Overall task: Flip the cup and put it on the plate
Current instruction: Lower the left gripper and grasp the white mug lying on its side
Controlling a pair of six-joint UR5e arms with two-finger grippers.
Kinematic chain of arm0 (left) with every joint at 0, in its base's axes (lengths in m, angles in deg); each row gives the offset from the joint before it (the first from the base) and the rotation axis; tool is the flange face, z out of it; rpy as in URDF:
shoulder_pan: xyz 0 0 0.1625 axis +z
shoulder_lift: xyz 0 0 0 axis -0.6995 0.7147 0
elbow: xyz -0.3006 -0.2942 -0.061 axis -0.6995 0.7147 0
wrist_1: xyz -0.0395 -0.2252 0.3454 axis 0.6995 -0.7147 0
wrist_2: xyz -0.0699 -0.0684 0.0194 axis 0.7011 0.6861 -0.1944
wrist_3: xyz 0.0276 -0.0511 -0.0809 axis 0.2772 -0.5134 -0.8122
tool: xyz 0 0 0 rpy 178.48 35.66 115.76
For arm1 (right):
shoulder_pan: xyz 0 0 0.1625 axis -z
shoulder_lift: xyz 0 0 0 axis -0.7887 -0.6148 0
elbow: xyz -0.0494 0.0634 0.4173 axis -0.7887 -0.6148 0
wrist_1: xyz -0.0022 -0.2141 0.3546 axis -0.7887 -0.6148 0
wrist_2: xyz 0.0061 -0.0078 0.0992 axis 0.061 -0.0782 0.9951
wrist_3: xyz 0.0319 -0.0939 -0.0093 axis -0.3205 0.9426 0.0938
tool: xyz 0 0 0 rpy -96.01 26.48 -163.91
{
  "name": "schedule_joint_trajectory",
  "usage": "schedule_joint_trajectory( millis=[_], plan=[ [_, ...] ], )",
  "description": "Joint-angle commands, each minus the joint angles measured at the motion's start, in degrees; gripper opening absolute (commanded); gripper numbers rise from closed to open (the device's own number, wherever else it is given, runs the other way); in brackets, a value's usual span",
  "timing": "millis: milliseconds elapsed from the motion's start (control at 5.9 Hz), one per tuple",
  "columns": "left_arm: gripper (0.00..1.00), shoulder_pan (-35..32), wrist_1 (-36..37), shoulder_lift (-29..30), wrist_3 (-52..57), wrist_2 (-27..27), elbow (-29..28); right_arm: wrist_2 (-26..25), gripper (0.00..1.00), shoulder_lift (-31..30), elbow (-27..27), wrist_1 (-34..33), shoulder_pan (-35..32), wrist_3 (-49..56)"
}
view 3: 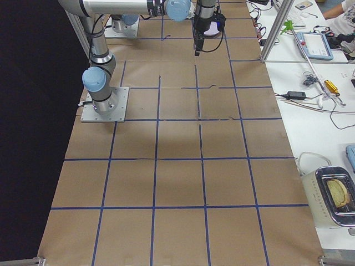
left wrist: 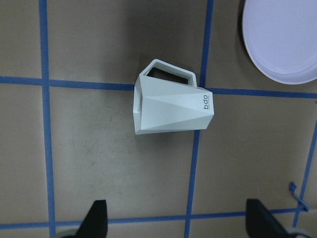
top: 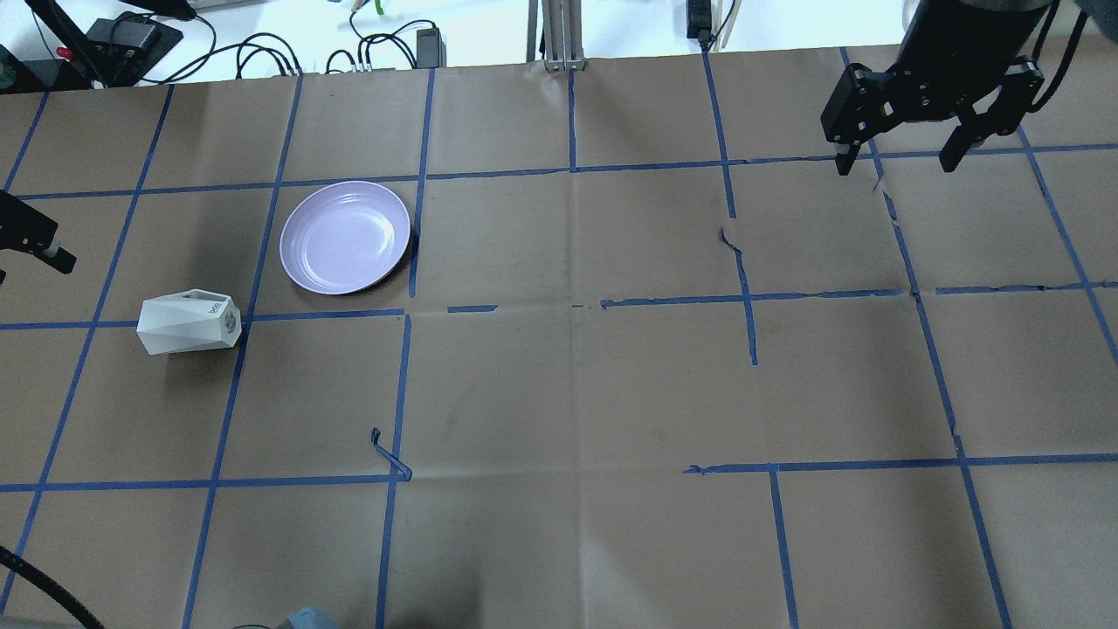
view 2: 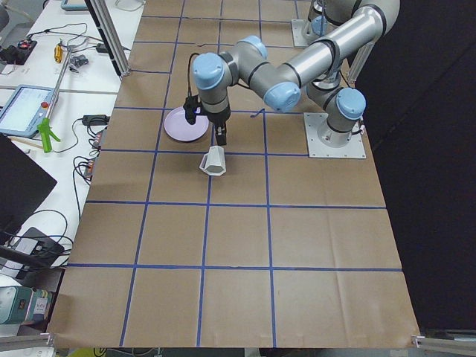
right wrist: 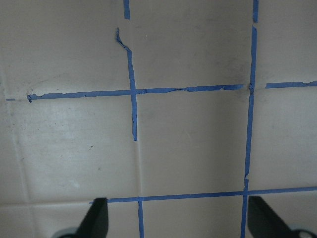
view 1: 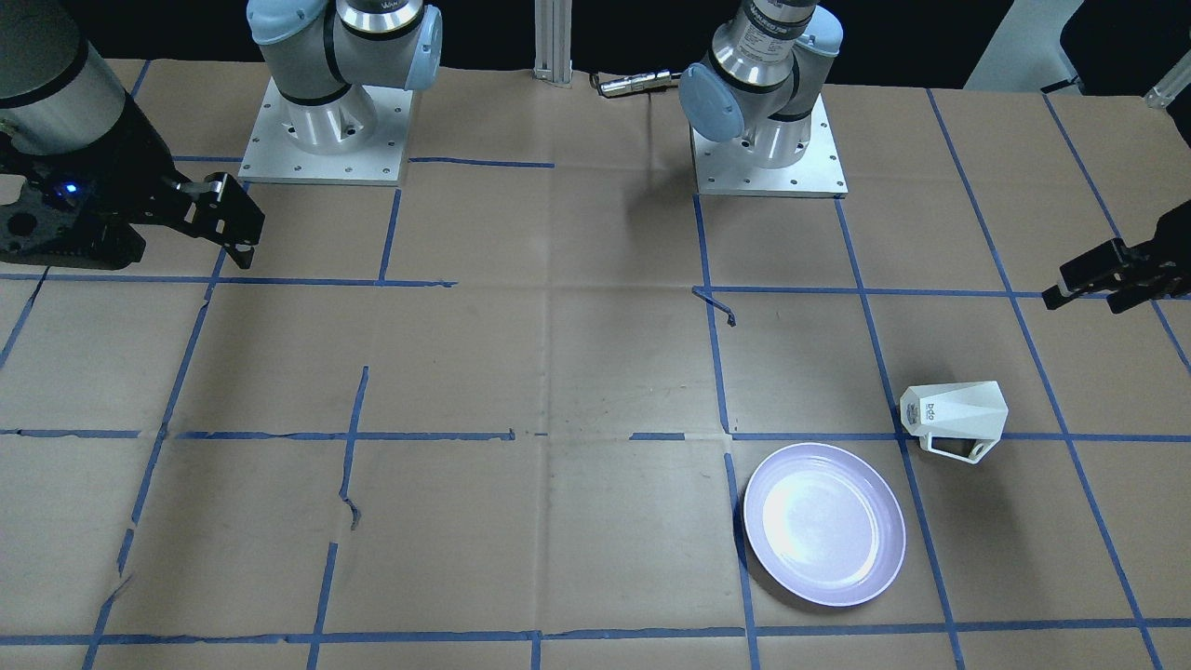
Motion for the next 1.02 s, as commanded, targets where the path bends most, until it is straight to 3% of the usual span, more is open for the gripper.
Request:
schedule_joint_trajectory(
  millis=[0,169,508,678,847],
  plan=[
    [0.97,4.67,2.55,7.99,6.86,6.68,-0.45,0.0,1.0,0.0,0.0,0.0,0.0,0.0],
    [0.97,7.21,2.47,12.03,15.68,8.2,-0.45,0.0,1.0,0.0,0.0,0.0,0.0,0.0],
    [0.97,11.97,-0.67,17.32,20.42,19.59,-0.45,0.0,1.0,0.0,0.0,0.0,0.0,0.0],
    [0.97,12.94,-6.17,19.26,25.74,24.52,-0.54,0.0,1.0,0.0,0.0,0.0,0.0,0.0],
    [0.97,13.04,-7.97,19.63,28.23,25.61,-0.45,0.0,1.0,0.0,0.0,0.0,0.0,0.0]
  ],
)
